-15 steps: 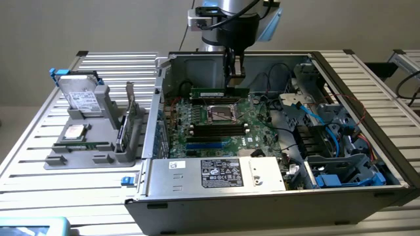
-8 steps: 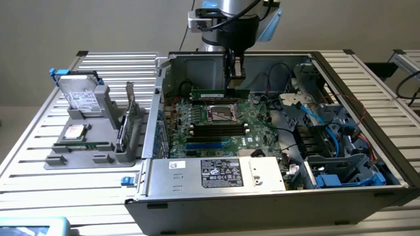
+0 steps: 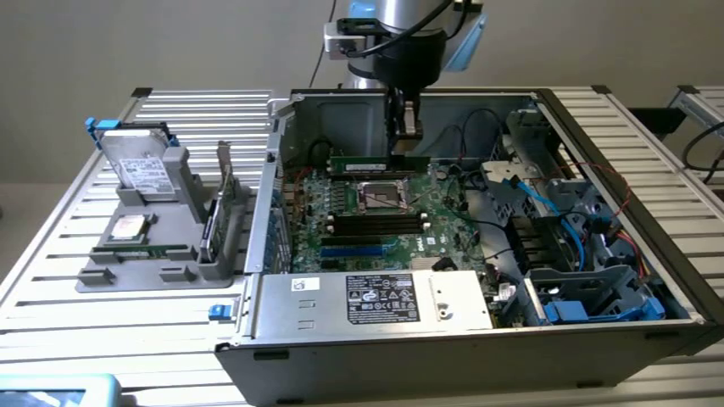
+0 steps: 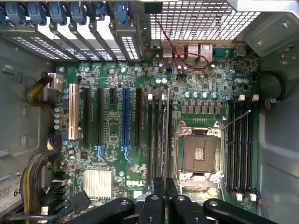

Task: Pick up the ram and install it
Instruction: 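Insert the ram into the slot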

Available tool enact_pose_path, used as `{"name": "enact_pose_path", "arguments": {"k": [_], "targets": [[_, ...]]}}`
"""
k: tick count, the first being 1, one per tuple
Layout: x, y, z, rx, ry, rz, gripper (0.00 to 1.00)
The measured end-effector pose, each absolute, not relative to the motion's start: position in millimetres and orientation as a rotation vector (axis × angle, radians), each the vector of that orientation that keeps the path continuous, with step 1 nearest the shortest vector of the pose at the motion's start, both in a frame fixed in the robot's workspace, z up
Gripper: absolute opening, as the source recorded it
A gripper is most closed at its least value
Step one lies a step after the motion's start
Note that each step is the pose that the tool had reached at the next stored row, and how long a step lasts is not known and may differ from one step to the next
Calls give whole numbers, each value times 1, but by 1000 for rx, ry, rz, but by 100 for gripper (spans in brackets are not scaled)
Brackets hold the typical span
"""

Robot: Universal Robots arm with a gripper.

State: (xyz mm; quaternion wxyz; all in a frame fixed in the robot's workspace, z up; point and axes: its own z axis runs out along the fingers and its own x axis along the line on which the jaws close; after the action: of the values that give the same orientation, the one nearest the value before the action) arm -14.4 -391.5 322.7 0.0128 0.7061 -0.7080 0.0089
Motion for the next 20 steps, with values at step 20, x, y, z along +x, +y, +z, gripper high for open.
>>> {"name": "enact_pose_path", "arguments": {"k": [20], "targets": [[-11, -392, 297, 2201, -2190, 44, 13]]}}
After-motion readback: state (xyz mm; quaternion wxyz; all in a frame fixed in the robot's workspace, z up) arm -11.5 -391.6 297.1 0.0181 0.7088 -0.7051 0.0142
